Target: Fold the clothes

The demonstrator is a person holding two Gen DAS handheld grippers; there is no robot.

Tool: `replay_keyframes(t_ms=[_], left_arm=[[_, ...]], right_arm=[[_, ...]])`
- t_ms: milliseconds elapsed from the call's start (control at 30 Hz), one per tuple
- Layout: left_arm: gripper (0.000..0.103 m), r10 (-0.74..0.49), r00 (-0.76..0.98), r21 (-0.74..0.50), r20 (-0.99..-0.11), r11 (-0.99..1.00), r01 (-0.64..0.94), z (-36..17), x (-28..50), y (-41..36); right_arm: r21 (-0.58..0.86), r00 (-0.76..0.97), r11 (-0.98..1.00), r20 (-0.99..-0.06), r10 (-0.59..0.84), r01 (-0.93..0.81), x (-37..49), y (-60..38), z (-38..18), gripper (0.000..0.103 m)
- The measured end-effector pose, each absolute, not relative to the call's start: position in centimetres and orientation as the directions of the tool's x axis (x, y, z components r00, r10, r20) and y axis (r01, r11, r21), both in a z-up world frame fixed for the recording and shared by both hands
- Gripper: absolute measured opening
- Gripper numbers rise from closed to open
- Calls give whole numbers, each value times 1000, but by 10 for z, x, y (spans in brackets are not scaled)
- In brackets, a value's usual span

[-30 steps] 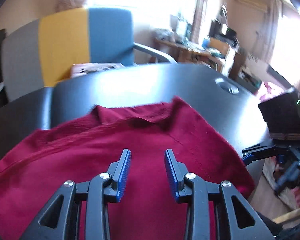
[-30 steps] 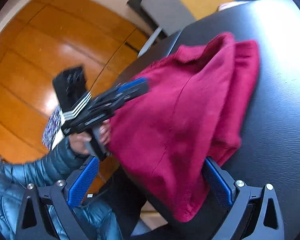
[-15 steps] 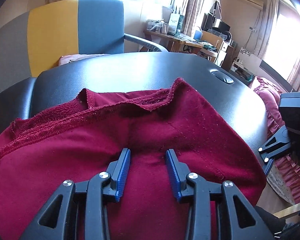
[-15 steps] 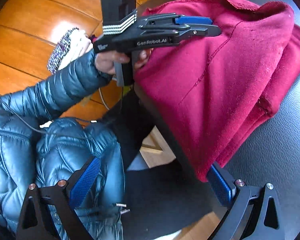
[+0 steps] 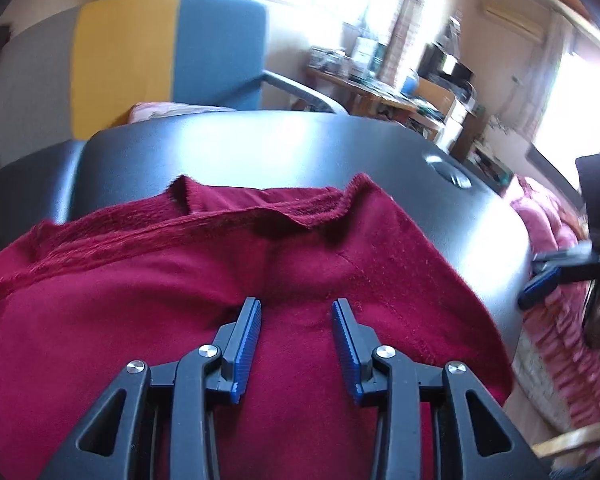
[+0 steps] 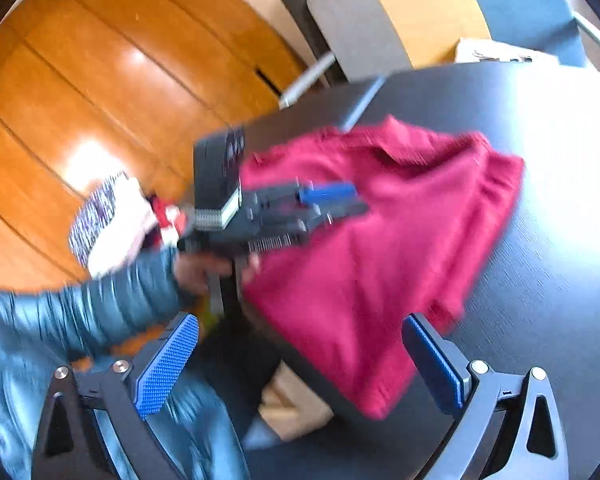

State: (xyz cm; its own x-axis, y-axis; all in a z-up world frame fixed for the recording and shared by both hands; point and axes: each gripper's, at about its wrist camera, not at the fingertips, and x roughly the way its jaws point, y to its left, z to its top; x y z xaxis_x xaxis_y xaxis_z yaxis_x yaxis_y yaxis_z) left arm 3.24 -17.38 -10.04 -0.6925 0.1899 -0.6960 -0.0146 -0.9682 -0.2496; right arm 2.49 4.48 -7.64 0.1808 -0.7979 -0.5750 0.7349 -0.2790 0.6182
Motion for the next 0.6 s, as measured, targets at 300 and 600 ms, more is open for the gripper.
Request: replay_keyframes(t_ms=[300,600], left_arm=[[37,230,-690,-244,-686,-967,-80,-92,111,-176],[37,273,-679,-305,-681,-949,-75,-120,121,-164]], right_arm=[[679,17,-486,-592,-806,550,-6,5,-123,103],[416,-209,-580,-658,-724,700,-10,-17,-128,103]])
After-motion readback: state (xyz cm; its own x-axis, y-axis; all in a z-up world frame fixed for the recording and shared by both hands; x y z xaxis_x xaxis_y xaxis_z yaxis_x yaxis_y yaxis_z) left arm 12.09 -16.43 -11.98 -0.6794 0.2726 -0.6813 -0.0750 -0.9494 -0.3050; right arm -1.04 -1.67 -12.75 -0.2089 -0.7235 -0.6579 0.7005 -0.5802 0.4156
